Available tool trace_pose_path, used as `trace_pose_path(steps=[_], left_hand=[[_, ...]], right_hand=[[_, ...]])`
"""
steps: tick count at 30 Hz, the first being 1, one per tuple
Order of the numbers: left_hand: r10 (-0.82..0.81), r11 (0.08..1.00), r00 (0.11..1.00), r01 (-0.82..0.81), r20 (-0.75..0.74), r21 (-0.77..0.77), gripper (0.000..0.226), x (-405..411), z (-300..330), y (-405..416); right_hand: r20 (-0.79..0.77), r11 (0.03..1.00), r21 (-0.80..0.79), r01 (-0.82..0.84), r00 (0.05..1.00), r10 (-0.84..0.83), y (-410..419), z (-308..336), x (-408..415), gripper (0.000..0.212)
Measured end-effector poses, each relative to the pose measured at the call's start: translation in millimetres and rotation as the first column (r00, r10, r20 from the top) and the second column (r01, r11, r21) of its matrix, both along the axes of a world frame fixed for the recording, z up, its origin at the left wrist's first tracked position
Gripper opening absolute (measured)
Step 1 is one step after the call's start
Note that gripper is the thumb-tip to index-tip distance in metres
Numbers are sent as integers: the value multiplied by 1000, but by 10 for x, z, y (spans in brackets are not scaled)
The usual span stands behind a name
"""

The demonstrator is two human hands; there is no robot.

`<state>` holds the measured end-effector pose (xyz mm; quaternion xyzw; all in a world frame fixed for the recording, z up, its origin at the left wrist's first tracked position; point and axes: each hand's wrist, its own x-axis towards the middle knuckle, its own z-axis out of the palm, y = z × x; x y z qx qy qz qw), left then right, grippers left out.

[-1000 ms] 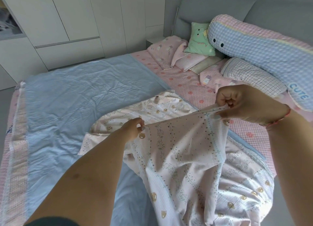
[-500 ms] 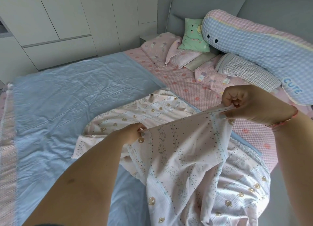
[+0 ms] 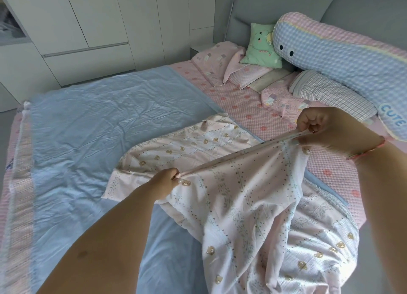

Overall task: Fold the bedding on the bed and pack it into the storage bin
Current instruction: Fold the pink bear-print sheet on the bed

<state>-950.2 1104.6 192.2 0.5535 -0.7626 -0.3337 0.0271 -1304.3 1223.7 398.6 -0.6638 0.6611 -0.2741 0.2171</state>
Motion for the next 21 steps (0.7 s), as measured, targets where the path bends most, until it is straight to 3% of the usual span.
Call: trace_pose_path(steps=[7,11,21], left_hand=[[127,962,988,-144,-85,-230,10,225,294,-4],[174,935,983,-182,-53,-304,16,333,514,32],[307,901,915,-368,-262,-230,17,591,1231,292]], right_hand=[[-33,990,-68,120,992,-122,-37,-8,80,20],[-72,973,-147,178,979,-190,-52,79,205,18],[-30,914,-294,279,953,-301,-68,204,461,19]])
